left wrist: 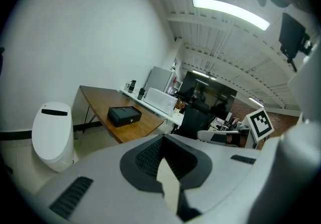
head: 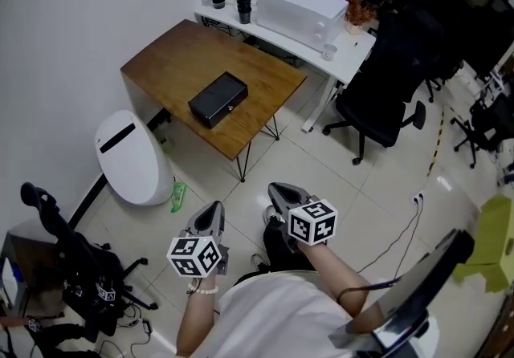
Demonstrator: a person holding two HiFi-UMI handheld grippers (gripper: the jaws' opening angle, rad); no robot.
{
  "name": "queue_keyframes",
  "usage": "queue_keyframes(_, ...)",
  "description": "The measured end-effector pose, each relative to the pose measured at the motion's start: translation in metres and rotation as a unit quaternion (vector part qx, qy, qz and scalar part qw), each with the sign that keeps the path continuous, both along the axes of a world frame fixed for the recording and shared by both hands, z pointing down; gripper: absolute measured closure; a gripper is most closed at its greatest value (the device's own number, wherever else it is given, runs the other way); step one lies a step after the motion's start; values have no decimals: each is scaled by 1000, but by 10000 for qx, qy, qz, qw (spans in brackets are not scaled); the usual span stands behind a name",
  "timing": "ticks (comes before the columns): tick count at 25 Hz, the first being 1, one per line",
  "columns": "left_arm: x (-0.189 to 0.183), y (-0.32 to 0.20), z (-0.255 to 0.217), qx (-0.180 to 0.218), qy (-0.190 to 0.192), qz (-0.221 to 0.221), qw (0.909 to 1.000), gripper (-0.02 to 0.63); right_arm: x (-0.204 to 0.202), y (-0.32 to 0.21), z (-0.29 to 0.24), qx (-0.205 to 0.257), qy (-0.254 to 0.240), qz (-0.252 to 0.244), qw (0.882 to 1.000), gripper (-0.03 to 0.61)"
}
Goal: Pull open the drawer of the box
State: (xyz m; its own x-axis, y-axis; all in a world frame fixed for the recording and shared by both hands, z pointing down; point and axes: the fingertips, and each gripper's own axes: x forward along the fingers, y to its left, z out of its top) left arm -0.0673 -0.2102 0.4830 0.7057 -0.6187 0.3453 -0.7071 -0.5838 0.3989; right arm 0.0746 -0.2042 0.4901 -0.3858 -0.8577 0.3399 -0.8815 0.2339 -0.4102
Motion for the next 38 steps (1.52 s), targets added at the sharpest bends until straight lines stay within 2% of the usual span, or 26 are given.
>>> queue_keyframes(12, 17, -77, 1, 32, -85, -263, 9996, 614, 13, -93, -13, 329, 280, -367, 9984, 591)
queue_keyframes(26, 51, -188, 23, -279, -246, -416, 9984, 614, 38, -218, 17, 109, 376, -689, 9969, 591)
queue_keyframes(38, 81, -271, 35, -237, -352, -573, 9975, 614, 58, -299, 31, 185, 725, -1082, 9913, 591)
